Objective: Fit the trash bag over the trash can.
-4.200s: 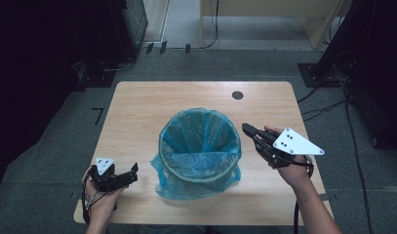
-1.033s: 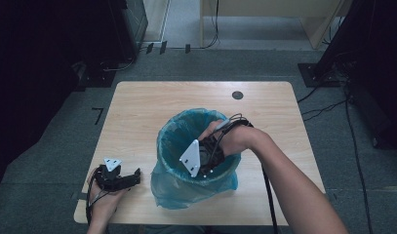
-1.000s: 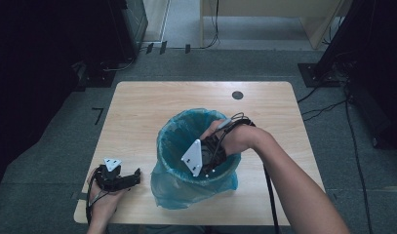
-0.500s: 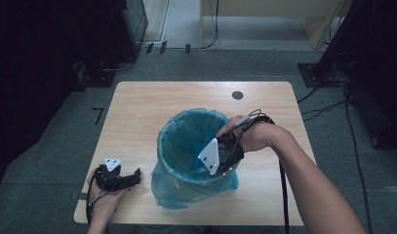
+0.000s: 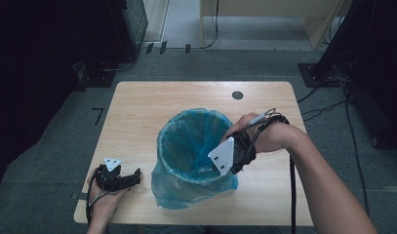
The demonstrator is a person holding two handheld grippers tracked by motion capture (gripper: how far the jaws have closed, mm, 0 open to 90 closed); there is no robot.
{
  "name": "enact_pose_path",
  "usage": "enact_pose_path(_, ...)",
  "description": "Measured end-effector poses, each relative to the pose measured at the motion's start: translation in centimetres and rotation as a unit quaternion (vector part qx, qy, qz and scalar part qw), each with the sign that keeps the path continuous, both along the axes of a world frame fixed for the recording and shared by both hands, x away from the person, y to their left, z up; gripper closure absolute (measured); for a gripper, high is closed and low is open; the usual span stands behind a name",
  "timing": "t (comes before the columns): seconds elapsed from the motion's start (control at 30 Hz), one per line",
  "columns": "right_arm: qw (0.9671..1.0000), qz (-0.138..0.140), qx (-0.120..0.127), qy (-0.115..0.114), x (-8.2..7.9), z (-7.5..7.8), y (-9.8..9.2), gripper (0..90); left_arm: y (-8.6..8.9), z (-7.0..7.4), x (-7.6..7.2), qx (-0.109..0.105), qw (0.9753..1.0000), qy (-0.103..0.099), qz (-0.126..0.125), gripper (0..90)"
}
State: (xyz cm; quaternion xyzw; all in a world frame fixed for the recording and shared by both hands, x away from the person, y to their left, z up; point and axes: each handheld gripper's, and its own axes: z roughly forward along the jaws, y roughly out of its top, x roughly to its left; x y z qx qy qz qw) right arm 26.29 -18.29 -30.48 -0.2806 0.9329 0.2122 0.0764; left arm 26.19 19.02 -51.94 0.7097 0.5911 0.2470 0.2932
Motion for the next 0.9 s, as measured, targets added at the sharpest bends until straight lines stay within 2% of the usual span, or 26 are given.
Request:
enact_pose_path(0.53, 0.9996, -0.018, 0.02, -0.004, -1.8, 1.9, -3.6, 90.0, 0.0, 0.0, 0.0, 0.0, 1.0, 0.0, 0.0, 0.0)
enact_pose_path(0.9, 0.9991, -0.033, 0.024, 0.012, -2.2, 0.6, -5.7, 90.0, 0.0, 0.0, 0.0, 0.0, 1.0, 0.0, 0.0, 0.0)
